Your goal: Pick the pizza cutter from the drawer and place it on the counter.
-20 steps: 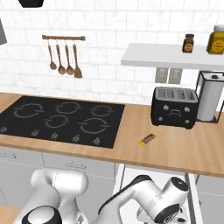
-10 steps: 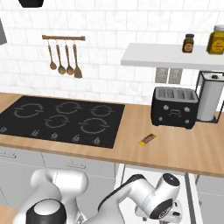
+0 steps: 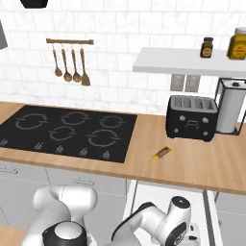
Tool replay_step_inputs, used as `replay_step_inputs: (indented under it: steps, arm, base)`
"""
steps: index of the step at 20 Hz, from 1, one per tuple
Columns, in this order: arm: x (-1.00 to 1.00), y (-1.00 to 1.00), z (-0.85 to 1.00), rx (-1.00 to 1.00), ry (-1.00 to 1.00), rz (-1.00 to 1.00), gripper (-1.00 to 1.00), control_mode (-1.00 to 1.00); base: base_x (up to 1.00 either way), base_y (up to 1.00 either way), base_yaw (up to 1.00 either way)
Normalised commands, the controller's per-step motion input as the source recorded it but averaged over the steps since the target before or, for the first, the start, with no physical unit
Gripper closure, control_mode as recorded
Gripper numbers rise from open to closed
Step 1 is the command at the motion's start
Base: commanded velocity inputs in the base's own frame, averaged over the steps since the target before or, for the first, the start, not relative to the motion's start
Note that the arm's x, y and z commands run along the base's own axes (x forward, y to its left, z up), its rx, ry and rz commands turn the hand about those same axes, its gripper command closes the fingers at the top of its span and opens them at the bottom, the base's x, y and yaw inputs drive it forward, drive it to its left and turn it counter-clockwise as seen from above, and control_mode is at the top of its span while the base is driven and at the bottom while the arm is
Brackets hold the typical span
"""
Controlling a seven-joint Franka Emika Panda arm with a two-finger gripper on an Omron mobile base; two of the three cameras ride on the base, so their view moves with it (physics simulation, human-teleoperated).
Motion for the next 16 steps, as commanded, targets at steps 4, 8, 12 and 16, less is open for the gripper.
replay_step_inputs:
  steps: [4,8,12,16]
  arm:
    - [0.17,-0.34,0.00,0.00,0.13,0.00,-1.00,-1.00]
    - [0.16,-0.35,0.00,0.00,0.16,0.00,-1.00,-1.00]
    - [0.08,-0.21,-0.09,0.00,0.14,0.01,-1.00,-1.00]
    - [0.00,-0.06,-0.22,0.00,0.10,0.02,-1.00,-1.00]
  base:
    - [0.00,0.00,0.00]
    - [0.00,0.00,0.00]
    - [0.00,0.00,0.00]
    - [0.00,0.00,0.00]
